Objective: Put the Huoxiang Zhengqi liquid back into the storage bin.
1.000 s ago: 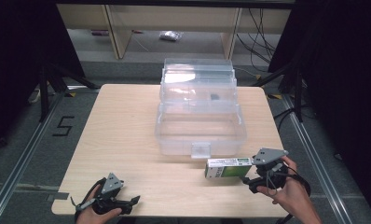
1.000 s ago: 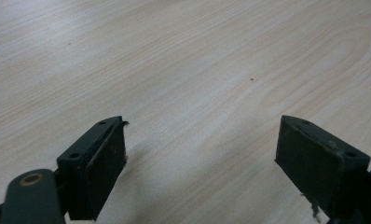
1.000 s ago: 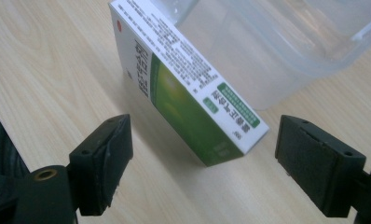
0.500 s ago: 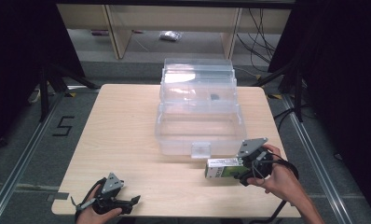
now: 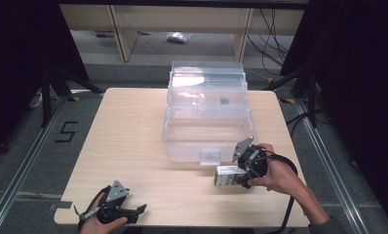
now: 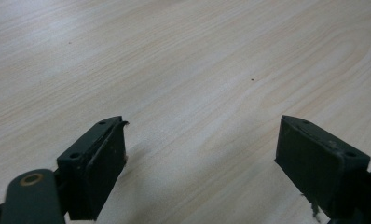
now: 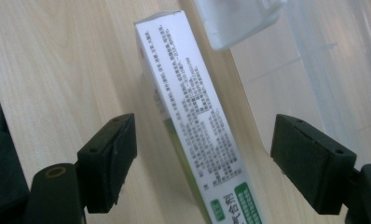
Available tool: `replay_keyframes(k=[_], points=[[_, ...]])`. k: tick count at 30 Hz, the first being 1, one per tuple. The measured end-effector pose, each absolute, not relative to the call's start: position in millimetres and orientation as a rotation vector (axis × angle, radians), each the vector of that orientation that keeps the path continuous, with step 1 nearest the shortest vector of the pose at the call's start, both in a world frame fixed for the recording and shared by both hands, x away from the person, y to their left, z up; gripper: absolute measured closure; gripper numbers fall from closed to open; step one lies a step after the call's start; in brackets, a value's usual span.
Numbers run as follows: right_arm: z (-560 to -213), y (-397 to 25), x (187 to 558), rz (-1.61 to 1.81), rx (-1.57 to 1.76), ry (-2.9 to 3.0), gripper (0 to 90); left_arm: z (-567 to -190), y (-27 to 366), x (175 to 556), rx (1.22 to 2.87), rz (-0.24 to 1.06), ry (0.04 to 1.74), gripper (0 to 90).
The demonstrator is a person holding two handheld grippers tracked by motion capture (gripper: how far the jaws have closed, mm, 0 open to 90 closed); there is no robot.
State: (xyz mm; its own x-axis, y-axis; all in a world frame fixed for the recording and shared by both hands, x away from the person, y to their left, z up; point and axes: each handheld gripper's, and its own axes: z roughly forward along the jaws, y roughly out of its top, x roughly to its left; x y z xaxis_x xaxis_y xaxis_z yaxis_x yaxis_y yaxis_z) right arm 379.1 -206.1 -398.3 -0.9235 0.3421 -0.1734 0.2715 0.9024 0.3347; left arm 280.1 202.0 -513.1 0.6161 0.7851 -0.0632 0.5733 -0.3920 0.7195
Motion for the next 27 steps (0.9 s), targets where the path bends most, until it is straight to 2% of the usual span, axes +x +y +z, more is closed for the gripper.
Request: replay_keyframes(k=[6, 7, 20, 23, 24, 27], points=[[-402, -201, 388, 0.412, 0.433, 2.873, 24.3, -514, 202, 280, 2.111, 0.374, 1.066, 15.4], [-404, -199, 391, 0.388, 0.426, 2.898, 24.4, -512, 204, 280, 2.153, 0.363, 1.036, 15.4], [-414, -192, 396, 0.321, 0.407, 2.934, 27.0, -513, 202, 280, 2.127, 0.364, 1.051, 15.4], [-417, -190, 398, 0.269, 0.337, 2.939, 30.8, -513, 203, 280, 2.117, 0.370, 1.060, 15.4], [-417, -190, 395, 0.238, 0.405, 2.944, 32.9, -514, 201, 279, 2.092, 0.362, 1.068, 15.4], [-421, -189, 398, 0.222, 0.345, 2.956, 34.1, -514, 202, 280, 2.104, 0.371, 1.070, 15.4]])
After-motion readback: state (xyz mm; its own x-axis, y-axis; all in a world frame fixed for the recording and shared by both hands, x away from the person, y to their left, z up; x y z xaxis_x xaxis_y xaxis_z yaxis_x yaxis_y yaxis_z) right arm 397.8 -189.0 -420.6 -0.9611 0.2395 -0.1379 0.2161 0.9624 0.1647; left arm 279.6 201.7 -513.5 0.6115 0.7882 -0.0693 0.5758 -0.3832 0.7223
